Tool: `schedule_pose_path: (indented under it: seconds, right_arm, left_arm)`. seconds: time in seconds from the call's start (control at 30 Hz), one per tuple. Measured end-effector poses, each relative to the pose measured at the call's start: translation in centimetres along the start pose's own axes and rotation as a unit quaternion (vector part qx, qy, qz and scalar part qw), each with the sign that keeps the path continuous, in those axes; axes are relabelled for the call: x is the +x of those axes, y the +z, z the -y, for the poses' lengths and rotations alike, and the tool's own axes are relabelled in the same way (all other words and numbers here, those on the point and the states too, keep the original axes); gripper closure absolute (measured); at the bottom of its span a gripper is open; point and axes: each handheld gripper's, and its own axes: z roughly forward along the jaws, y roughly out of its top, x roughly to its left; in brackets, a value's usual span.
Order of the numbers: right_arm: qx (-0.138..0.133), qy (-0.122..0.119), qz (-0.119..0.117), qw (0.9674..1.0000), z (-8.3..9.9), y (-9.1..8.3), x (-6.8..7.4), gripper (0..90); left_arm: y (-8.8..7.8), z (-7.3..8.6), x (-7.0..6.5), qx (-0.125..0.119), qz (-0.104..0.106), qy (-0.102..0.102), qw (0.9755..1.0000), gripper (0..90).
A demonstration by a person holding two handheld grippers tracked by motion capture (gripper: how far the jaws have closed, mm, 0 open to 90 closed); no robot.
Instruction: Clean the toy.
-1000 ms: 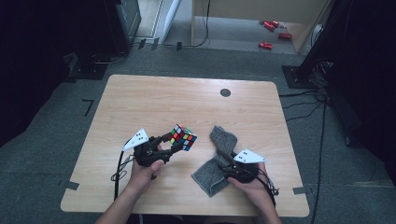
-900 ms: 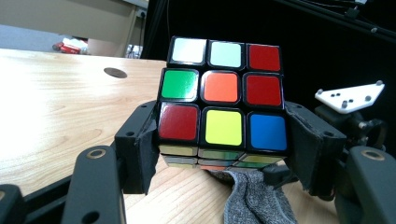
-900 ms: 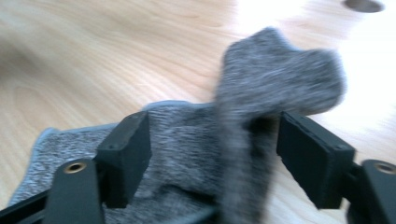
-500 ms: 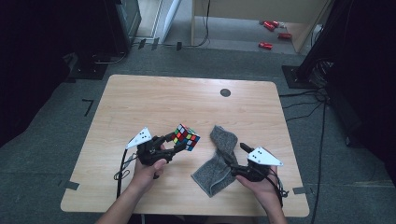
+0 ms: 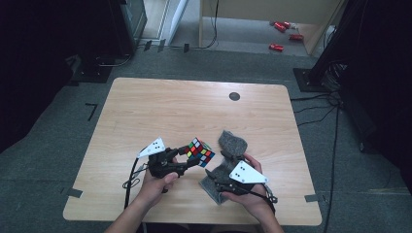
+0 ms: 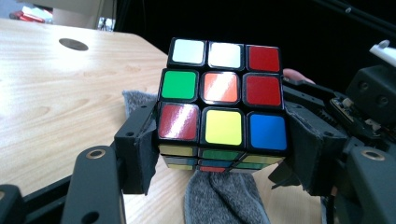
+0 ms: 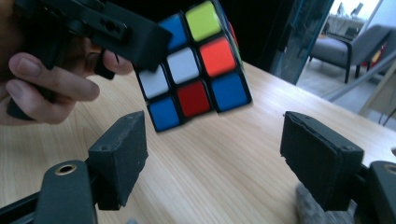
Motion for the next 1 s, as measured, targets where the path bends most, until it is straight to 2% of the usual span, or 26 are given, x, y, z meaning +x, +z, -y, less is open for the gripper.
schedule_pose_path:
  seconds: [0.2, 0.3, 0.5, 0.57, 0.67, 0.83, 1.0]
  right_arm:
    - [-0.01, -0.013, -0.009, 0.9998, -0.3, 1.3, 1.1, 22.8]
    - [-0.007, -0.029, -0.008, 0.9995, -0.4, 2.0, 1.8, 22.8]
    - [-0.004, -0.077, 0.028, 0.9966, -0.6, 3.1, 3.3, 25.3]
    - [-0.001, -0.086, 0.034, 0.9957, -0.5, 3.4, 3.5, 25.6]
    - [-0.001, -0.095, 0.047, 0.9944, -0.3, 3.6, 3.7, 31.0]
    - [-0.001, -0.097, 0.05, 0.994, -0.3, 3.4, 3.7, 34.0]
    - [-0.002, -0.077, 0.044, 0.9961, -0.3, 3.1, 3.1, 34.3]
  left_arm:
    - [-0.9, 0.1, 0.4, -0.003, 0.004, -0.026, 0.9997, 34.8]
    - [-1.0, 0.2, 0.3, 0.002, 0.007, -0.03, 0.9995, 34.8]
    - [-1.2, 0.4, 0.4, 0.018, 0.019, -0.045, 0.9987, 34.8]
    - [-1.1, 0.4, 0.3, 0.023, 0.023, -0.044, 0.9985, 34.7]
    - [-0.9, 0.5, 0.4, 0.027, 0.023, -0.048, 0.9982, 34.7]
    - [-0.9, 0.4, 0.5, 0.024, 0.03, -0.046, 0.9982, 34.3]
    - [-1.1, 0.1, 0.6, 0.011, 0.027, -0.033, 0.999, 32.2]
